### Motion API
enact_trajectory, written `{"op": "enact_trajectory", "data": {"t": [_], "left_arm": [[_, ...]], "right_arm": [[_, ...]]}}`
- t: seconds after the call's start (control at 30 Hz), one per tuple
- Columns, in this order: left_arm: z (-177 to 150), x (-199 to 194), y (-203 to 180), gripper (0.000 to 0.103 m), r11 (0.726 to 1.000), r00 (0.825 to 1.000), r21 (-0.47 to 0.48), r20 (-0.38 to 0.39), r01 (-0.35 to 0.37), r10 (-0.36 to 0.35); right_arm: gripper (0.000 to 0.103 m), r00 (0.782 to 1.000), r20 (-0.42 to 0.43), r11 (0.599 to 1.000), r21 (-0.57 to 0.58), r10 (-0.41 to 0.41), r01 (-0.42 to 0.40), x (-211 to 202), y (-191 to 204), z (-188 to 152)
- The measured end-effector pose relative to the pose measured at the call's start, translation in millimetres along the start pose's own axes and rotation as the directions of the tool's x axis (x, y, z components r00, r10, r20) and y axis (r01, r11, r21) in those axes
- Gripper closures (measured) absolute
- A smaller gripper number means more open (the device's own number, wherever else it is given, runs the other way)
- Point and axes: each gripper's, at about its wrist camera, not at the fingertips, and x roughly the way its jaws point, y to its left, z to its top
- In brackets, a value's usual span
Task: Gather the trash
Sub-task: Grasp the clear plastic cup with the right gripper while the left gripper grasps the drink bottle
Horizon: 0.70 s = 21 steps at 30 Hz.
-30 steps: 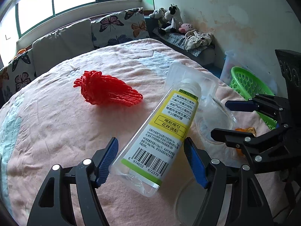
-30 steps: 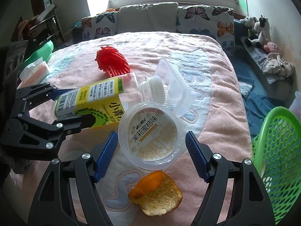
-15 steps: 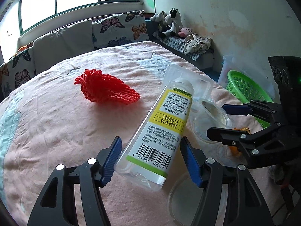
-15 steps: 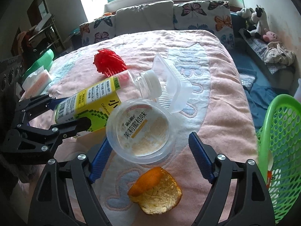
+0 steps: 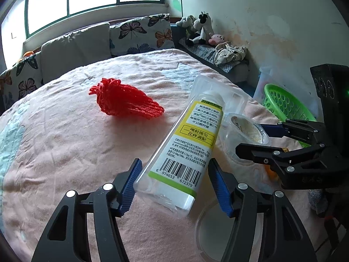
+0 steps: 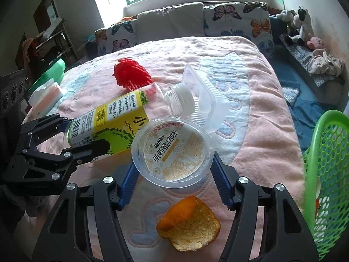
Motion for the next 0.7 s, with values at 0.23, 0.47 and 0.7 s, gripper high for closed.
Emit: {"op": "enact_trajectory", "data": {"t": [0.23,0.47,0.7], "left_arm": [[5,-19,-6,0.051,1.0,0.999,-0.03,0.039,-0.001,0.002],[16,-38,-16,0.056,0.999,0.999,-0.043,0.054,-0.004,0.007],[24,-54,-31,0.058,0.999,0.999,-0.042,0.05,-0.01,0.012]], "right_arm": [[0.04,1.0,0.027,1.0,0.018,0.001,-0.002,-16,0,-2],[0.04,0.998,0.069,0.999,0.034,-0.002,0.0,-44,-5,-6],[0.04,0.994,0.109,0.999,0.048,-0.023,0.018,-74,-18,-13]]}}
